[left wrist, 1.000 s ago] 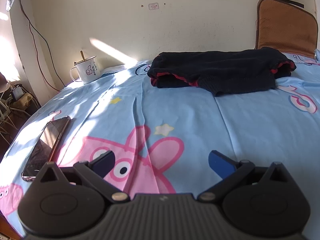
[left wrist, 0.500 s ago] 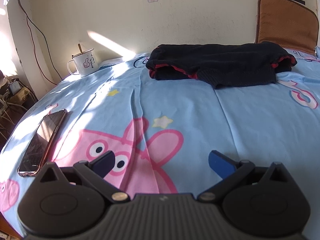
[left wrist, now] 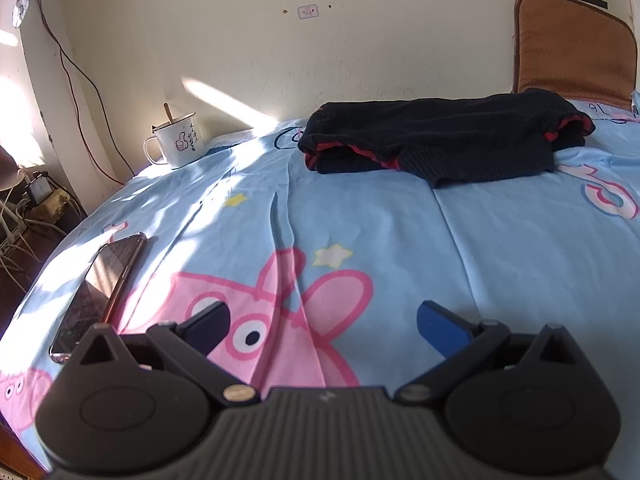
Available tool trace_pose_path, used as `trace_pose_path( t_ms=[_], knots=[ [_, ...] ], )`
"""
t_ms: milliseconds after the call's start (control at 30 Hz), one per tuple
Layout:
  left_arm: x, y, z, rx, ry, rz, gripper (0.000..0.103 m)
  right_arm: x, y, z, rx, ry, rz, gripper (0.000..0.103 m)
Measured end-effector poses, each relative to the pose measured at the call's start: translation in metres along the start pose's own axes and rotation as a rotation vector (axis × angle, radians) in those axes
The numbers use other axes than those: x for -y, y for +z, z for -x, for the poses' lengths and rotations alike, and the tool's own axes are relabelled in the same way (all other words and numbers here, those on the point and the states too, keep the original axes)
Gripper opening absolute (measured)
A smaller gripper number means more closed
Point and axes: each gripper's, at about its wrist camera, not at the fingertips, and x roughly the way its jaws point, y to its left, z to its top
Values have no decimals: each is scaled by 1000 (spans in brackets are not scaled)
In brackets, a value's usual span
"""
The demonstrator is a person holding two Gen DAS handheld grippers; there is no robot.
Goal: Fold small clothes
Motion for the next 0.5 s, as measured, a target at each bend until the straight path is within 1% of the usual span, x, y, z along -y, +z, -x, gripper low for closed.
trace_pose_path(
  t_ms=[500],
  knots=[
    [-2, 1, 1, 1, 26, -10, 103, -1, 0, 1, 0, 4, 3, 103]
  ],
)
